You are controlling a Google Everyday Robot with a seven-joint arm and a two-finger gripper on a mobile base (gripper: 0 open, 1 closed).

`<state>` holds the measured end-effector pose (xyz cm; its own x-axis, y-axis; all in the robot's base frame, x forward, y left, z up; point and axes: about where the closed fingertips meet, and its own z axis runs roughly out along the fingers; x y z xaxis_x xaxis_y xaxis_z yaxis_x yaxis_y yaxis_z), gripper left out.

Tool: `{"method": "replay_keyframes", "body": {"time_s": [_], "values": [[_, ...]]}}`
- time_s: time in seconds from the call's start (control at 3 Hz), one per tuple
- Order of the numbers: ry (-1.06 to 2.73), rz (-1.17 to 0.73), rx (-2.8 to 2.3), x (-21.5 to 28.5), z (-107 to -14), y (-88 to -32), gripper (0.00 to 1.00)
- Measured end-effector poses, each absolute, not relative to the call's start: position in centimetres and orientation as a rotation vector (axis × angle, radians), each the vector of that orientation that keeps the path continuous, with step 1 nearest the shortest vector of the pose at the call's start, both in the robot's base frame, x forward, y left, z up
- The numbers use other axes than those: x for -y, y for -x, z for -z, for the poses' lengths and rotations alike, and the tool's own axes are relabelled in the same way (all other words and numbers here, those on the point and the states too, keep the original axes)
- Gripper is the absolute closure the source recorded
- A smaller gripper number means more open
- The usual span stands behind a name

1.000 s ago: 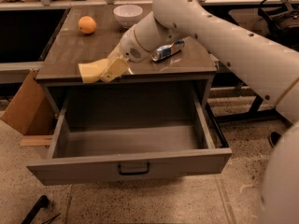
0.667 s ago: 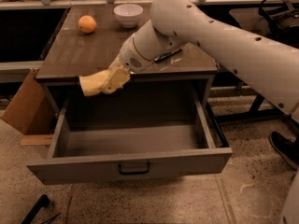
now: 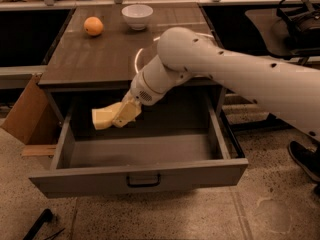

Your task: Place sponge into top drawer

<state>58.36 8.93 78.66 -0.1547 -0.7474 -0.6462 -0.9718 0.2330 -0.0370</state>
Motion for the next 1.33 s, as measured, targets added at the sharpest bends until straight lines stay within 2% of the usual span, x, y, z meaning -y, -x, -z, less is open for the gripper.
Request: {"method": "replay_keyframes", "body": {"time_s": [0.67,1.33], "values": [[1.462,-0.488,-2.083,-8.4,-72.8,-59.1,1.0],[1.453,-0.452,-2.062,-8.2,-72.0,-59.6,1.0]]}}
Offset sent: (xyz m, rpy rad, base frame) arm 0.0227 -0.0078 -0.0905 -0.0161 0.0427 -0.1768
